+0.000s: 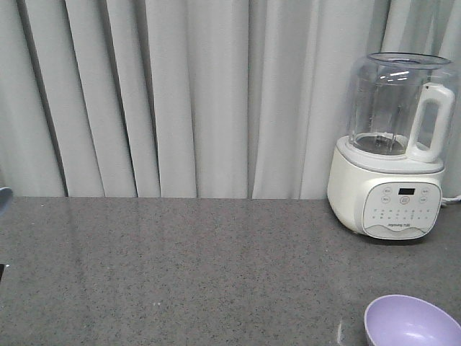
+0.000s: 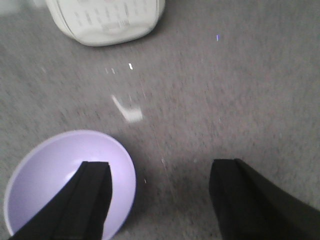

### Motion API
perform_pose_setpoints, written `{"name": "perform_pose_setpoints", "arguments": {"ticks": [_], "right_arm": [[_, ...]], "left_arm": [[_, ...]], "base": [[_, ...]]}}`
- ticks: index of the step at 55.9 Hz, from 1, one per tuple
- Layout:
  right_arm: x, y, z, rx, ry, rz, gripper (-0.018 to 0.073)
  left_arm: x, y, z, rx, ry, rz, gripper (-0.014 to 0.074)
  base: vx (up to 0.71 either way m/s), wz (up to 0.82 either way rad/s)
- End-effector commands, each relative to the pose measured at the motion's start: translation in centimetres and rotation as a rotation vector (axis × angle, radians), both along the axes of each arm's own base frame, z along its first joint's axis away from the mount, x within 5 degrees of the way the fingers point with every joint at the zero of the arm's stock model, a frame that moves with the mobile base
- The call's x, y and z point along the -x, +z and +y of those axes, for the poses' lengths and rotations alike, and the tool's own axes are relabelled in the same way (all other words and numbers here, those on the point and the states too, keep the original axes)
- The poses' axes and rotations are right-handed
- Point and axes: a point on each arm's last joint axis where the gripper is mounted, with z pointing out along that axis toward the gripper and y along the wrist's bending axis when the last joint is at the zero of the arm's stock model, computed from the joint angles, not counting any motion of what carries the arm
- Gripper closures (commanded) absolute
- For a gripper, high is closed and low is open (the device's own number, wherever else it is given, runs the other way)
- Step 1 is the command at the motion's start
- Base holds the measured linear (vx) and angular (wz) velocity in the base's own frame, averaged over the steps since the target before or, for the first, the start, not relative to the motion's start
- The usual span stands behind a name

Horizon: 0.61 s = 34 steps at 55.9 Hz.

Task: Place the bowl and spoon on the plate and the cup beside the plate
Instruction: 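Grasp the spoon handle with left gripper and bowl rim with right gripper, then lift the spoon and the lavender bowl off the counter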

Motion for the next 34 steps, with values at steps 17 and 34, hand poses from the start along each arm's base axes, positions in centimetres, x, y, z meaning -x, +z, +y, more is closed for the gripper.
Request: {"name": "perform_pose_setpoints", "arguments": {"ticks": [17,34], "right_arm": [[-5.6,-5.0,0.1,-0.148,0.125,0.162,0.0090],[-8.1,-8.9,-0.5,-0.170,0.115,0.264,0.0106]], "left_arm": [[0.2,1.8,-0.3,0.035,-0.019,-0.111,0.0604],[0.2,1.9,-0.4,0.044,-0.021,-0.115,0.0604]], "base": [[0.00,0.00],[0.00,0.00]]}}
